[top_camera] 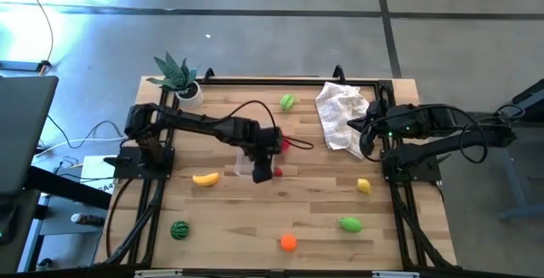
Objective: Pick and placing Produce into tupperware
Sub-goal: Move the bin to the center
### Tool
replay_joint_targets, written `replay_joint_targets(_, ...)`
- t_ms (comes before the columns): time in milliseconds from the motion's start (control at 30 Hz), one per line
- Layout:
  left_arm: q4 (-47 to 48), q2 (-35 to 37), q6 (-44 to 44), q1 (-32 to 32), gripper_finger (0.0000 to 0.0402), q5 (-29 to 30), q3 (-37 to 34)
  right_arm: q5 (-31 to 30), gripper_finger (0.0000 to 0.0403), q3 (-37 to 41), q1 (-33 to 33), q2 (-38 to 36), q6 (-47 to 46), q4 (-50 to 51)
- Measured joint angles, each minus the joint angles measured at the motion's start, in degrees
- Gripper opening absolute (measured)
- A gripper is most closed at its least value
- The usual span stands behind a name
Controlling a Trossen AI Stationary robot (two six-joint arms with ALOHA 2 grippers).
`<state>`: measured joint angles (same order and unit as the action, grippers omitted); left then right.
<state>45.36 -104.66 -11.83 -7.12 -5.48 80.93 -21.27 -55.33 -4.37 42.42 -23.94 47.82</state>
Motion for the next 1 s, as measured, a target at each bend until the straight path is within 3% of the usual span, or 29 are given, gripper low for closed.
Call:
replay_joint_targets(167,8.0,-0.1,3.0,-2.1,0.0095,2.2,0.6,0.6,0.0,0.0,0.0,0.0,0.0,0.0)
replay_joint_targets(300,7.6,-2.8,5.0,-1.6,0.0095,1.8,0.6,0.7,0.0,0.0,0.0,0.0,0.0,0.3)
replay_joint_targets(633,0.3,-8.7,4.4,2.2,0.0095,-5.2,0.7,0.7,0.0,0.0,0.0,0.0,0.0,1.1)
replay_joint_targets(1000,-6.4,-8.8,-0.4,4.5,0.0095,-5.5,0.7,0.7,0.0,0.0,0.0,0.0,0.0,1.3)
